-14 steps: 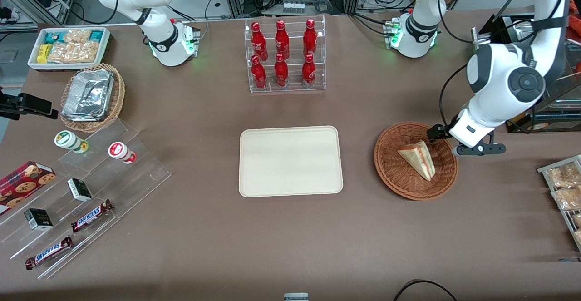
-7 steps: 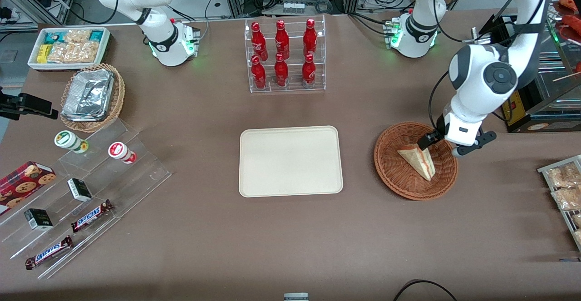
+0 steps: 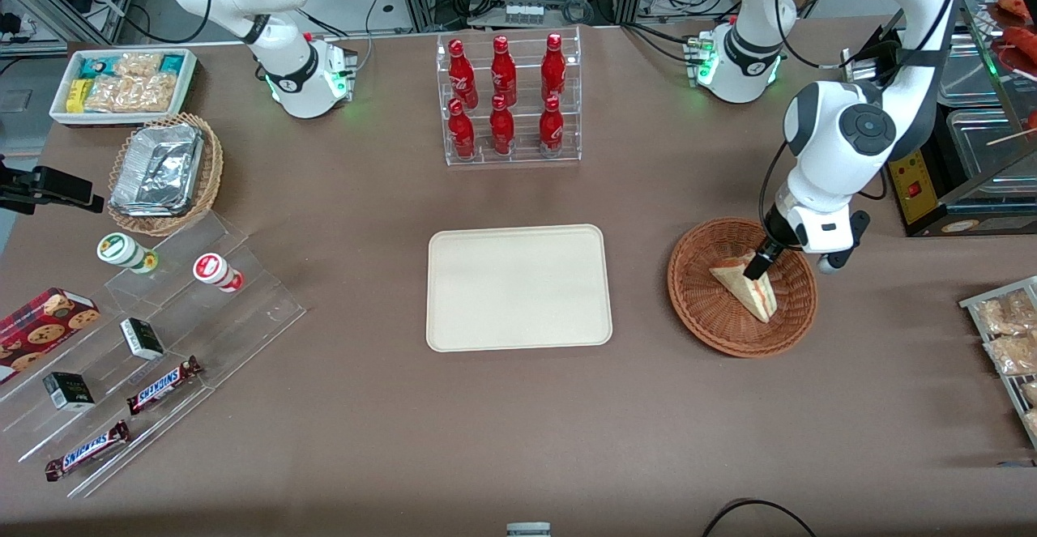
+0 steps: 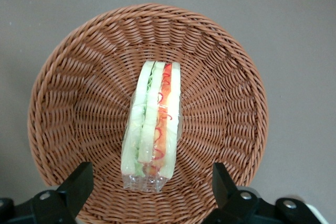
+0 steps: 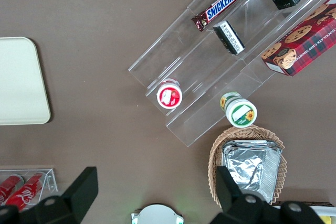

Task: Place sandwich from basket to tray
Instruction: 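Lower the left gripper and close it on the wrapped sandwich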

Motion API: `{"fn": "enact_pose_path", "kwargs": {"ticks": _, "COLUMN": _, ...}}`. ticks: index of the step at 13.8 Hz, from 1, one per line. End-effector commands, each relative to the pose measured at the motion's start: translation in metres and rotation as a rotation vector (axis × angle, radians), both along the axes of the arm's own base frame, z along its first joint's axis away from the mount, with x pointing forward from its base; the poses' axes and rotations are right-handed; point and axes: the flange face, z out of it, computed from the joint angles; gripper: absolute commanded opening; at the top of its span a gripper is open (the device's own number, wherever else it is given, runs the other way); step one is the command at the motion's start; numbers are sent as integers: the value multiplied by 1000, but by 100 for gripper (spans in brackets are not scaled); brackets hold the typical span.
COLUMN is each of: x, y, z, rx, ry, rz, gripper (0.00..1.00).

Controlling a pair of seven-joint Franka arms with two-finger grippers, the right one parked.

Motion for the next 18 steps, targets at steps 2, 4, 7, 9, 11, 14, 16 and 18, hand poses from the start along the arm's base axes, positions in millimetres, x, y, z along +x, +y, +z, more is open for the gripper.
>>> {"fn": "enact_pose_path", "kwargs": {"ticks": 2, "x": -5, "y": -18, "z": -23, "rx": 7, "ry": 16, "rz": -16, "gripper": 100}}
{"fn": "enact_pose_path", "kwargs": {"ticks": 4, "x": -5, "y": -20, "z": -34, "rx": 10, "ry": 34, "rz": -19, "gripper": 100}}
{"fn": "enact_pose_path", "kwargs": {"ticks": 7, "x": -4, "y": -21, "z": -53, "rx": 32, "ry": 46, "rz": -53, "gripper": 100}}
{"fn": "enact_pose_path", "kwargs": {"ticks": 9, "x": -4, "y": -18, "z": -54, "rx": 56, "ry": 43, "rz": -80, "gripper": 100}}
{"fn": "enact_pose_path", "kwargs": {"ticks": 11, "x": -3, "y": -17, "z": -54, "rx": 57, "ry": 43, "rz": -78, "gripper": 100}}
{"fn": "enact_pose_path", "kwargs": {"ticks": 14, "x": 1, "y": -11, "z": -53, "rx": 61, "ry": 41, "rz": -93, "gripper": 100}}
{"fn": "enact_pose_path", "kwargs": {"ticks": 16, "x": 4, "y": -7, "z": -59, "rx": 63, "ry": 47, "rz": -92, "gripper": 100}}
{"fn": "enact_pose_path", "kwargs": {"ticks": 18, "x": 3, "y": -7, "z": -65, "rx": 64, "ry": 58, "rz": -92, "gripper": 97}}
